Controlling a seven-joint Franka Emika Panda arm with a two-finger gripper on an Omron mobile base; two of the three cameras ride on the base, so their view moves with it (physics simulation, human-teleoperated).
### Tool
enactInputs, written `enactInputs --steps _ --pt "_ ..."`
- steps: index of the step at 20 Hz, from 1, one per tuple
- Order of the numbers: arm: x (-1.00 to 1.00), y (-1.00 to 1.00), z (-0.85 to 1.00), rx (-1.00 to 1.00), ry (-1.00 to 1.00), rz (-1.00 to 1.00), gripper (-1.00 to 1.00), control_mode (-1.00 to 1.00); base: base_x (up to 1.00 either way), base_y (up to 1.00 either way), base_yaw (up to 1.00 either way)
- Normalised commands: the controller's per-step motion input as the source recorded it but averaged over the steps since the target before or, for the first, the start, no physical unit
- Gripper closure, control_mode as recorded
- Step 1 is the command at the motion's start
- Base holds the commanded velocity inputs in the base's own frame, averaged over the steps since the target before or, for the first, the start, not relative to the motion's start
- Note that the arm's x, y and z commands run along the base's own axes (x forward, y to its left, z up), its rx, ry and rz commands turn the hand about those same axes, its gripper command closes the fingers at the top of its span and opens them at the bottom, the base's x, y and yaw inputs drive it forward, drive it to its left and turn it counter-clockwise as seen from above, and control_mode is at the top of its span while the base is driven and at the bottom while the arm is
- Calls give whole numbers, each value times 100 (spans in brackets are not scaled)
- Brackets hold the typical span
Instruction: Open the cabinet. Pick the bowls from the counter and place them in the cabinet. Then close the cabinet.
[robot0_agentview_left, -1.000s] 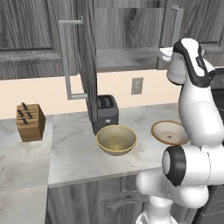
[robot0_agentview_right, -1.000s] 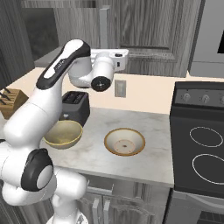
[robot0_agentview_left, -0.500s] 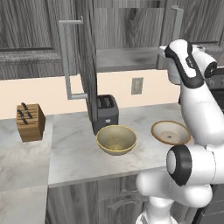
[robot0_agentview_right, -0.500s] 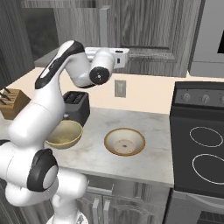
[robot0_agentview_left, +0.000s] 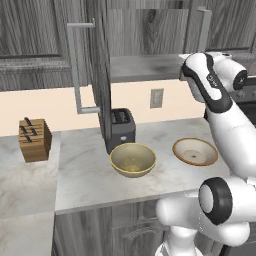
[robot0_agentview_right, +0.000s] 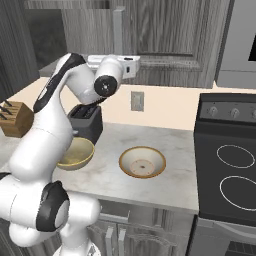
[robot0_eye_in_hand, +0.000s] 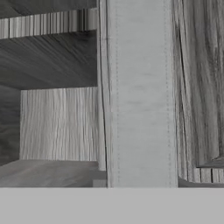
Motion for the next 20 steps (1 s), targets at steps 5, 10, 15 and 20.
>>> enactInputs --steps 5,10,15,20 --pt "-93 66 3 13 -2 14 100 -100 0 0 0" --pt "-100 -11 15 28 -7 5 100 -100 0 0 0" --pt "-100 -50 18 27 -5 4 100 -100 0 0 0" --pt "-100 -64 19 25 0 3 100 -100 0 0 0"
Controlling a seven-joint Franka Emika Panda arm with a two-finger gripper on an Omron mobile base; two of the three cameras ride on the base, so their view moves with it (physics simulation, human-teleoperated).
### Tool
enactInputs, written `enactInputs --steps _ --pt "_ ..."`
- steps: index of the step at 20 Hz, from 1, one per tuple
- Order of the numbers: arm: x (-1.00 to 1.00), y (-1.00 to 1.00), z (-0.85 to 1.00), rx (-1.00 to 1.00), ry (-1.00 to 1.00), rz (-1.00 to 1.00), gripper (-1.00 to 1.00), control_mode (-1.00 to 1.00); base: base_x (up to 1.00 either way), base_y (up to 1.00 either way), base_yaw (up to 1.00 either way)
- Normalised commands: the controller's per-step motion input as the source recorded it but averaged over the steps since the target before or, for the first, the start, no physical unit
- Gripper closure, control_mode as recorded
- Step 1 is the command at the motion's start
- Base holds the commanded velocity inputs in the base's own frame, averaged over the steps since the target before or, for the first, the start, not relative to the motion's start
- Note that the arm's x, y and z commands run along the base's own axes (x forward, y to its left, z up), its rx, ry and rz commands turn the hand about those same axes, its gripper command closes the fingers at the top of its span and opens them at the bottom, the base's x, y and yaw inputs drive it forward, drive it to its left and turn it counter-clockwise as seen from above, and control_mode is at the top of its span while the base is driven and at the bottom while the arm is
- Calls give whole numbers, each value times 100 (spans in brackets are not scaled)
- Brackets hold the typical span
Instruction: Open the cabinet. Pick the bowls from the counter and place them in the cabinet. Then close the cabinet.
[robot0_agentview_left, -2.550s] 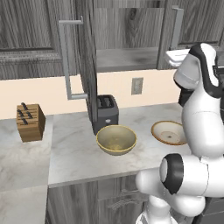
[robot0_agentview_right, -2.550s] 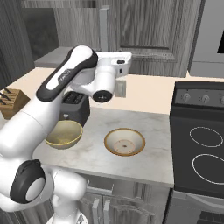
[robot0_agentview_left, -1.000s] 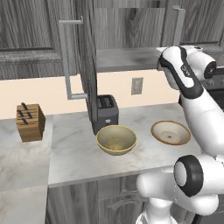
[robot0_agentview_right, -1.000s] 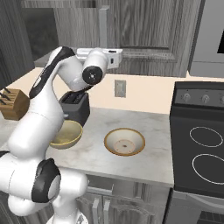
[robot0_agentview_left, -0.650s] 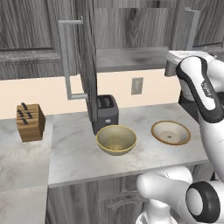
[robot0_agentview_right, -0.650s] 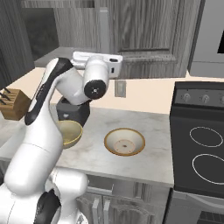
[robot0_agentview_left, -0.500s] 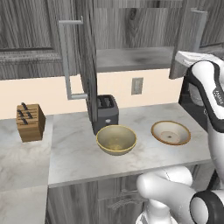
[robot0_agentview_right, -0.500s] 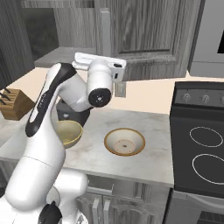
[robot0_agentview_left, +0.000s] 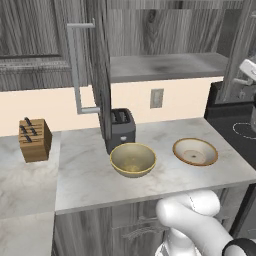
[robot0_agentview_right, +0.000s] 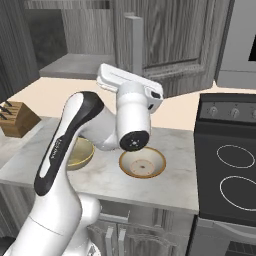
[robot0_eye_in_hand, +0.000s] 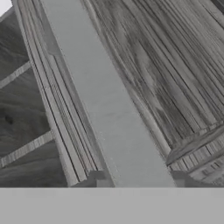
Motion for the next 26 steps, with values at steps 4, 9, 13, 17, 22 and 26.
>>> enactInputs --steps 4,9,13,17,22,26 --pt "-100 -70 8 20 0 2 100 -100 0 0 0" --pt "-100 18 0 2 -1 0 -100 -100 0 0 0" --pt "-100 54 5 0 -10 -1 -100 -100 0 0 0" --pt "-100 49 2 0 -13 -11 -100 -100 0 0 0" --pt "-100 44 6 0 -16 -22 -100 -100 0 0 0" --pt "-96 37 0 -3 -15 -36 -100 -100 0 0 0"
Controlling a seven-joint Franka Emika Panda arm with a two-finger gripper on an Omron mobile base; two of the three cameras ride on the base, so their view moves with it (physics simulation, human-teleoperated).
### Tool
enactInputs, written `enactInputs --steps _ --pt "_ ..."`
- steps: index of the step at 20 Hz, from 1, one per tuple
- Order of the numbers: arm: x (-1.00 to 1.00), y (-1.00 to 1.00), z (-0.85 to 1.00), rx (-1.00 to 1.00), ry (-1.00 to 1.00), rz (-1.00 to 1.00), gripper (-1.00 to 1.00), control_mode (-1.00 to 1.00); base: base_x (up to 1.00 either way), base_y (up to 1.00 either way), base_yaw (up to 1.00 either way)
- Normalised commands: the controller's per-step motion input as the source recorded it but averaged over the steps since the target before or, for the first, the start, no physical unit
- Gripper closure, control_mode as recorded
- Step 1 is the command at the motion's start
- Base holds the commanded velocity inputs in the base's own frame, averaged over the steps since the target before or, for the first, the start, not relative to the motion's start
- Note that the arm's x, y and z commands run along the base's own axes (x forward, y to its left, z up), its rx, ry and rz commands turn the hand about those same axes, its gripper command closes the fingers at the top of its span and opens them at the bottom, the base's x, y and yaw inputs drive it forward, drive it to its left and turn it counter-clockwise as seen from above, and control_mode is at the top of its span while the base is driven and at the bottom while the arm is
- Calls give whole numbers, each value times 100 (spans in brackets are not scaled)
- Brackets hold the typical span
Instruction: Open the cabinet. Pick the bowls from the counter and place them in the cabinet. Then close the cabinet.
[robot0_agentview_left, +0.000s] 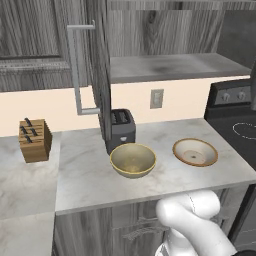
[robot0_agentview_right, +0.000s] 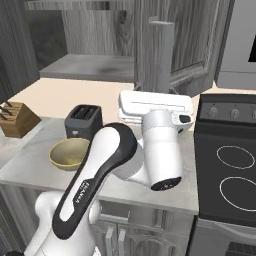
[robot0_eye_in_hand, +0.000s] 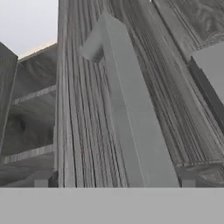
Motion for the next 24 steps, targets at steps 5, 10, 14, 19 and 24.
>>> enactInputs --steps 5,10,14,19,24 --pt "-46 -5 -1 -1 -3 -65 -100 -100 0 0 0" --pt "-6 -53 -2 0 5 -74 -100 -100 0 0 0" --pt "-11 -82 0 0 6 -66 -100 -100 0 0 0" --pt "-41 -58 0 1 4 -56 -100 -100 0 0 0" --pt "-60 12 0 0 0 -37 -100 -100 0 0 0"
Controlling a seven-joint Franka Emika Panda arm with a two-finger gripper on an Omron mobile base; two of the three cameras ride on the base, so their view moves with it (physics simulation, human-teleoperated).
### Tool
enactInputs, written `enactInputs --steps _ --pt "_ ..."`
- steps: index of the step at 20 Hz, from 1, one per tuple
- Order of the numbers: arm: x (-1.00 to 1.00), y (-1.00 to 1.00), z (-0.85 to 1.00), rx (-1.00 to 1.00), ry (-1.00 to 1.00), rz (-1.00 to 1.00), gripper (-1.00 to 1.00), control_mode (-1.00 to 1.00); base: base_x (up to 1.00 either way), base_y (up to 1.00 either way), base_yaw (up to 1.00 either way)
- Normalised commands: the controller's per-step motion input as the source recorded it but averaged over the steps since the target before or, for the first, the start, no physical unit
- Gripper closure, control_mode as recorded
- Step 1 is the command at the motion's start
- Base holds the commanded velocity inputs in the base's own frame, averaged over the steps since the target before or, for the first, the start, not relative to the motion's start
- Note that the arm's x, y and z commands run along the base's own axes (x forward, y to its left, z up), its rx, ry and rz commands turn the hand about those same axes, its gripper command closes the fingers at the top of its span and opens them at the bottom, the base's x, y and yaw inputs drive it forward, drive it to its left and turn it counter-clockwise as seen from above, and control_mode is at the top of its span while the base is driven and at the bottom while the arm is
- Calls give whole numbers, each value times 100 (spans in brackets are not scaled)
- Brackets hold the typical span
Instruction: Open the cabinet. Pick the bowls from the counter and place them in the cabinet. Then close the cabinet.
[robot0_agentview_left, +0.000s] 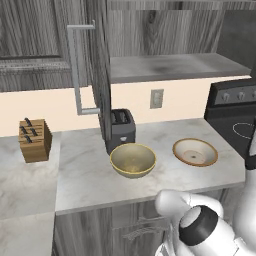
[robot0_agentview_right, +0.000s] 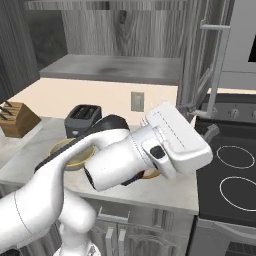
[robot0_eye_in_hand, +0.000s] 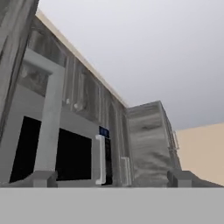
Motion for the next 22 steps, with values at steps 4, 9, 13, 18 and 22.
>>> enactInputs --steps 4,9,13,18,22 --pt "-100 34 0 0 -6 -26 -100 -100 0 0 0" --pt "-89 28 51 2 3 -11 -100 -100 0 0 0" --pt "-85 12 100 6 19 12 -100 -100 0 0 0" --pt "-56 42 59 11 23 11 -100 -100 0 0 0" --pt "-14 43 15 44 69 27 -100 -100 0 0 0"
